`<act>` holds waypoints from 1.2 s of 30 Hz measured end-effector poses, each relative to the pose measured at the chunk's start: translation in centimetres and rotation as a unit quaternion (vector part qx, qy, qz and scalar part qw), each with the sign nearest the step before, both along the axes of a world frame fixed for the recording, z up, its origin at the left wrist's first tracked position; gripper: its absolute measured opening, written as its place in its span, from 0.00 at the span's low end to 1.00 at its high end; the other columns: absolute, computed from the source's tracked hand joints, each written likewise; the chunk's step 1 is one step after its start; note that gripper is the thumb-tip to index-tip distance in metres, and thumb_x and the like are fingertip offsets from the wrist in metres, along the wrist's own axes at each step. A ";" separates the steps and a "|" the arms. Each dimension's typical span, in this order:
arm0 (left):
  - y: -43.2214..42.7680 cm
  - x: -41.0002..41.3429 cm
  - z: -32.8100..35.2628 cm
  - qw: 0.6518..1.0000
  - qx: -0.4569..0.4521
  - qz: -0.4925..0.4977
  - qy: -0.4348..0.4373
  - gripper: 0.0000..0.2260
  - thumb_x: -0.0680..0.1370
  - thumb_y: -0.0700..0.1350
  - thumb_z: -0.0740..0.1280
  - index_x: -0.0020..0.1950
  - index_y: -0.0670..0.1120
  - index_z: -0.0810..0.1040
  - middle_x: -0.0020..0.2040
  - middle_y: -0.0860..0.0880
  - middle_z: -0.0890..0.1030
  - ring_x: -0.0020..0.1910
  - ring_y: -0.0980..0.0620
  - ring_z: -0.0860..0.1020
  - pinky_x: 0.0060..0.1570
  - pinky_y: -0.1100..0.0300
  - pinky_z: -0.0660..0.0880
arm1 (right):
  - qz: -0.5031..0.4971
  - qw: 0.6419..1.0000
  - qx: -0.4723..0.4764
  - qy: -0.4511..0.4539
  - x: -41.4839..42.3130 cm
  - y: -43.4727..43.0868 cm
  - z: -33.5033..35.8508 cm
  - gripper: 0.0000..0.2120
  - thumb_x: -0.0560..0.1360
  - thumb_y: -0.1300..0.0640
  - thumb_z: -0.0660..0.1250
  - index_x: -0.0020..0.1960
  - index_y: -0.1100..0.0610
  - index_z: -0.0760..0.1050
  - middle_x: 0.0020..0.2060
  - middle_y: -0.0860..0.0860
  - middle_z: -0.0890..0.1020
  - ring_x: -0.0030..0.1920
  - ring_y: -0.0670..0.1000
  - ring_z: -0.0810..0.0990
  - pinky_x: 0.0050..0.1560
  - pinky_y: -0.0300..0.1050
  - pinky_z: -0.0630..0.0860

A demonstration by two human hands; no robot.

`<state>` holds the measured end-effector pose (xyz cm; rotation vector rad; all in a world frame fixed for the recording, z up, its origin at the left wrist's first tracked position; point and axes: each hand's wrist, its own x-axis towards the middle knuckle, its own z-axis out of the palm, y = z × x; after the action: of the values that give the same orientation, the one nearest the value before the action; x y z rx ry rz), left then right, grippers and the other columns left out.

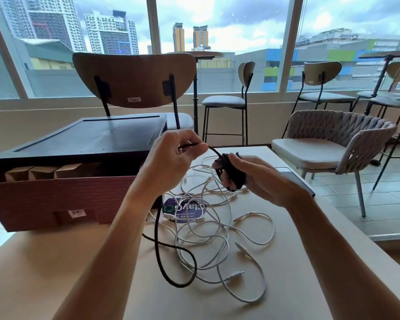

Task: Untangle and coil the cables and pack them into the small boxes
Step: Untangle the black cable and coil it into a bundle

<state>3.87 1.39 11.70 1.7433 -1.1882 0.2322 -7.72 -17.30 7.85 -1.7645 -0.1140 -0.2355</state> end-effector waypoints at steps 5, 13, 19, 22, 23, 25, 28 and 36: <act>0.1 1.3 -1.4 0.992 -0.013 0.092 -0.089 0.17 0.74 0.64 0.68 0.39 0.51 0.79 0.35 0.55 0.80 0.36 0.55 0.79 0.37 0.58 0.74 | 0.047 0.999 -0.022 -0.010 -1.1 0.2 1.0 0.17 0.77 0.59 0.66 0.60 0.69 0.75 0.37 0.56 0.74 0.36 0.46 0.71 0.36 0.34 0.69; 2.2 3.0 -1.1 0.980 0.069 0.097 -0.163 0.14 0.79 0.59 0.62 0.44 0.50 0.77 0.41 0.54 0.77 0.39 0.54 0.78 0.43 0.50 0.78 | 0.087 0.996 0.034 0.008 -2.4 -0.8 1.6 0.09 0.76 0.56 0.67 0.49 0.61 0.80 0.26 0.48 0.66 0.28 0.45 0.63 0.42 0.42 0.68; 1.3 2.5 -1.1 0.986 0.073 0.061 -0.135 0.10 0.83 0.42 0.62 0.61 0.48 0.80 0.48 0.54 0.80 0.44 0.60 0.78 0.44 0.69 0.71 | 0.097 0.982 0.155 -0.042 -1.5 -1.1 0.9 0.13 0.73 0.50 0.74 0.46 0.60 0.79 0.25 0.44 0.65 0.26 0.43 0.62 0.45 0.41 0.71; -0.4 0.9 -1.5 0.993 0.065 -0.013 -0.094 0.12 0.83 0.40 0.61 0.64 0.47 0.79 0.46 0.55 0.81 0.42 0.64 0.78 0.44 0.72 0.72 | 0.105 0.970 0.212 -0.062 -0.8 -0.5 0.7 0.12 0.74 0.51 0.72 0.46 0.60 0.78 0.25 0.43 0.66 0.25 0.42 0.64 0.46 0.38 0.76; -0.9 0.5 -1.6 0.995 0.049 -0.030 -0.081 0.12 0.83 0.40 0.61 0.64 0.47 0.79 0.45 0.55 0.82 0.41 0.63 0.79 0.44 0.71 0.73 | 0.110 0.965 0.228 -0.068 -0.7 -0.3 0.7 0.11 0.76 0.52 0.70 0.46 0.61 0.78 0.25 0.43 0.67 0.25 0.42 0.64 0.46 0.38 0.76; -1.6 -0.2 -1.9 0.998 0.002 -0.051 -0.049 0.13 0.83 0.43 0.61 0.66 0.49 0.79 0.46 0.54 0.83 0.41 0.60 0.80 0.45 0.68 0.75 | 0.121 0.957 0.254 -0.074 -0.5 0.1 0.8 0.10 0.79 0.55 0.63 0.47 0.62 0.77 0.25 0.43 0.68 0.25 0.42 0.65 0.46 0.38 0.76; -2.1 -0.8 -1.8 0.993 -0.050 -0.089 0.063 0.13 0.84 0.43 0.60 0.66 0.50 0.78 0.52 0.51 0.85 0.50 0.54 0.83 0.51 0.57 0.80 | 0.137 0.947 0.280 -0.078 -0.4 0.5 0.9 0.12 0.81 0.56 0.57 0.48 0.62 0.75 0.25 0.44 0.68 0.25 0.42 0.66 0.48 0.38 0.76; -2.2 -1.1 -1.5 0.984 0.032 -0.139 0.111 0.22 0.84 0.52 0.55 0.74 0.44 0.70 0.60 0.50 0.81 0.57 0.55 0.80 0.43 0.68 0.74 | 0.139 0.935 0.317 -0.079 -0.2 0.3 0.6 0.14 0.83 0.55 0.54 0.50 0.63 0.74 0.26 0.44 0.66 0.26 0.42 0.66 0.50 0.38 0.74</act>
<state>2.80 -0.78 10.16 1.5884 -1.2668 -0.1656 -7.95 -16.96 8.47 -1.0680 -0.3602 -0.1804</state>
